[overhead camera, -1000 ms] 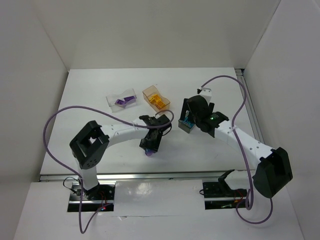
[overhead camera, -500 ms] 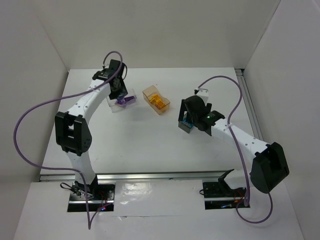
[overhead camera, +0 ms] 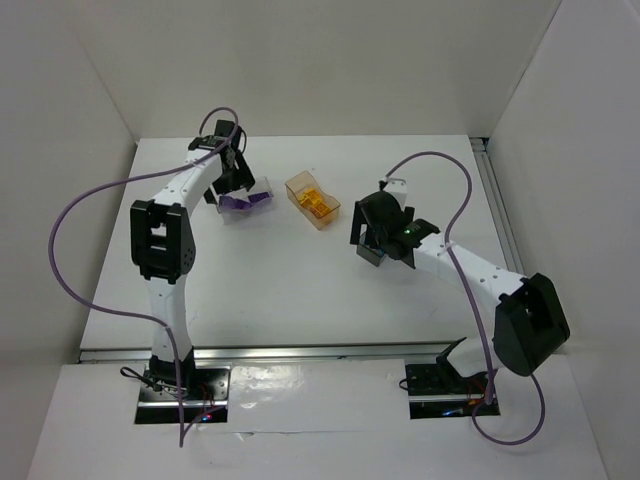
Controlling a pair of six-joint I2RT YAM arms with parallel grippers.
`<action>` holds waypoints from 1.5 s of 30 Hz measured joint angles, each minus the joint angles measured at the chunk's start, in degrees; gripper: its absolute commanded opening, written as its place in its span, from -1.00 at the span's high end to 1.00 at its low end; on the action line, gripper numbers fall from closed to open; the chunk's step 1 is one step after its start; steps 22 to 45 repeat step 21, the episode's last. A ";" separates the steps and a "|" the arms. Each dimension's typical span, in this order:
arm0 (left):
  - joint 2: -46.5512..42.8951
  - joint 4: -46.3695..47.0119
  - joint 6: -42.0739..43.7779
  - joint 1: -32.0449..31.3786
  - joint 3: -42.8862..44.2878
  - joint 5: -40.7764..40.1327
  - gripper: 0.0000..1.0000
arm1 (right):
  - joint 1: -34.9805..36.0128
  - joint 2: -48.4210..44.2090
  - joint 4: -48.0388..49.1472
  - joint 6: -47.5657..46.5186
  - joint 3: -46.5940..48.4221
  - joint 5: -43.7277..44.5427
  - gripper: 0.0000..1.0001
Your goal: Sort the legos into containers by color
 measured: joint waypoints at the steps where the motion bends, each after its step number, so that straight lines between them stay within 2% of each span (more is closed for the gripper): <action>1: 0.55 0.09 -0.22 0.00 0.37 0.09 -1.00 | 0.11 0.31 0.02 0.00 0.11 0.00 -0.93; 6: 0.50 0.04 -0.46 -0.37 0.46 -0.42 -1.00 | 0.28 1.11 0.02 0.00 0.20 0.02 -0.96; 10: -2.78 -0.28 -0.48 -2.47 -1.46 -2.54 -1.00 | 0.74 1.14 -0.17 0.46 0.24 0.81 -1.00; 13: -9.70 -0.11 -0.44 -5.84 -5.29 -3.30 -1.00 | 0.85 1.11 -1.22 2.16 0.70 3.43 -1.00; 16: -20.24 2.40 0.28 -10.67 -11.56 -2.64 -1.00 | 1.03 1.05 -3.19 4.17 1.64 6.97 -1.00; 21: -36.41 7.87 2.69 -17.62 -25.33 0.42 -1.00 | 1.44 -0.63 -5.07 4.92 1.68 8.96 -1.00; 45: -36.41 7.87 2.69 -17.62 -25.33 0.42 -1.00 | 1.44 -0.63 -5.07 4.92 1.68 8.96 -1.00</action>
